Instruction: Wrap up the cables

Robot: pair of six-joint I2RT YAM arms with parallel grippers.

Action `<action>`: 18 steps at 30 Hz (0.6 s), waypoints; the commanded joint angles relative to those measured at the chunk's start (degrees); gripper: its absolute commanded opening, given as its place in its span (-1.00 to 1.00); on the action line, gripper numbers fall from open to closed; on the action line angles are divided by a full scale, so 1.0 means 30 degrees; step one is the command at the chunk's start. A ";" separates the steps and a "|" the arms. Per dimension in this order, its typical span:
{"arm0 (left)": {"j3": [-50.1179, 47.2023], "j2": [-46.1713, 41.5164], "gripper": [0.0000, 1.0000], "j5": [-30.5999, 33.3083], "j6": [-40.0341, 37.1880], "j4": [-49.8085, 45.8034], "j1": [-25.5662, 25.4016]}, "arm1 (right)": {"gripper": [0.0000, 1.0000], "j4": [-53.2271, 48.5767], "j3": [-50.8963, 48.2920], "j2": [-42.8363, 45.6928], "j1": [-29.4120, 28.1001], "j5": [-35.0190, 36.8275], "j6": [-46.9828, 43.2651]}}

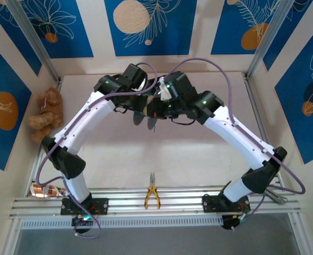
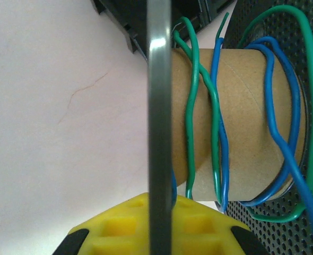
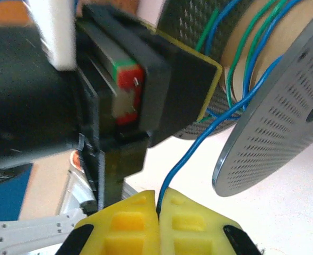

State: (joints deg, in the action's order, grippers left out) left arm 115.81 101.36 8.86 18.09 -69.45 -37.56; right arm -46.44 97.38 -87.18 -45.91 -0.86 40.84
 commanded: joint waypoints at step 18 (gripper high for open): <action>-0.2065 -0.3482 -1.00 -0.0156 0.1472 0.4634 0.0760 | -0.47 0.0888 -0.0737 0.0530 -0.1680 -0.0736 -0.0494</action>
State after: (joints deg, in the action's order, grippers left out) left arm 109.60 94.67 8.64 20.82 -63.57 -36.05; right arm -43.35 94.74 -88.99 -51.62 1.43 39.92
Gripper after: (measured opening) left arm 0.076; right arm 0.263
